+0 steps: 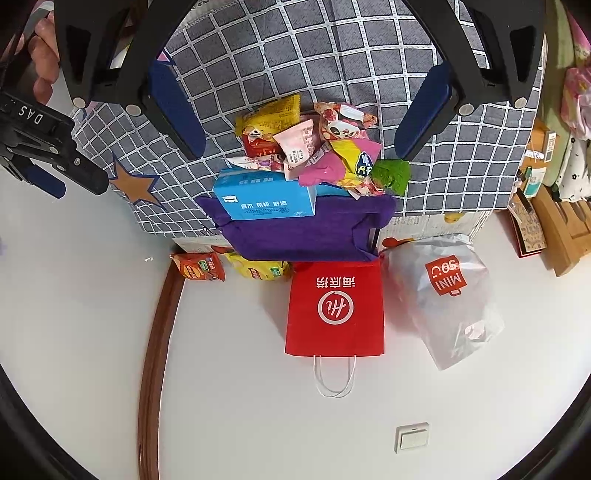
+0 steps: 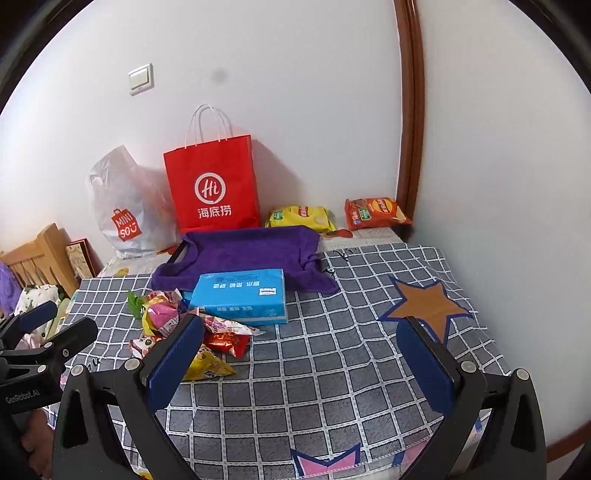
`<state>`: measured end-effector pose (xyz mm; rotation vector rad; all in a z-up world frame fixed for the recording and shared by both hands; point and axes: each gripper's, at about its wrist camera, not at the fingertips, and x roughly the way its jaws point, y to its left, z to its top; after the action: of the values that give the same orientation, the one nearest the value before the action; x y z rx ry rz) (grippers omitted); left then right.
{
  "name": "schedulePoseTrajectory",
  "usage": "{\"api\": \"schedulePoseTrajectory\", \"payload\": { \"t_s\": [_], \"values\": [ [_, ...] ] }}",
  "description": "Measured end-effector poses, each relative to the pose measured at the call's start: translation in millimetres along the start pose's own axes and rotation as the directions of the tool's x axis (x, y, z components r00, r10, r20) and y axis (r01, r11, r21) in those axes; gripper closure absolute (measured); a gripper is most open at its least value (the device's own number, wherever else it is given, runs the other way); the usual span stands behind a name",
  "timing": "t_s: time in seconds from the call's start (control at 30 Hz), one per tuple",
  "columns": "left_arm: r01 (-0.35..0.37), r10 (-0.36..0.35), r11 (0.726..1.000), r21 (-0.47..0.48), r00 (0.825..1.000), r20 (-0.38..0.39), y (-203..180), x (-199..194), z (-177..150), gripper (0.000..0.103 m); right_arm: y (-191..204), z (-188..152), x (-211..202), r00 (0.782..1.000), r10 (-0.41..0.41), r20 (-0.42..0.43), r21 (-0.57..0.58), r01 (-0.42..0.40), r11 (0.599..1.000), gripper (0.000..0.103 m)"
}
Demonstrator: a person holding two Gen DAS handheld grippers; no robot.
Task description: Organize snacks
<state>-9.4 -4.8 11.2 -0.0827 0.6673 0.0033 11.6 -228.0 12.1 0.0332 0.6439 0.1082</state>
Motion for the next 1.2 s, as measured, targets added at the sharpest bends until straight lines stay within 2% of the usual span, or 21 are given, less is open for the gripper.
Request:
{"api": "schedulePoseTrajectory", "payload": {
  "t_s": [0.63,1.2],
  "values": [
    [-0.003,0.003,1.0,0.01,1.0,0.015,1,-2,4,0.001,5,1,-2,1.0,0.01,0.015,-0.011,-0.01,1.0,0.0],
    [0.009,-0.009,1.0,0.012,1.0,0.023,14,13,16,0.001,17,16,17,0.999,0.034,0.015,-0.041,-0.033,0.999,0.0]
  ]
}}
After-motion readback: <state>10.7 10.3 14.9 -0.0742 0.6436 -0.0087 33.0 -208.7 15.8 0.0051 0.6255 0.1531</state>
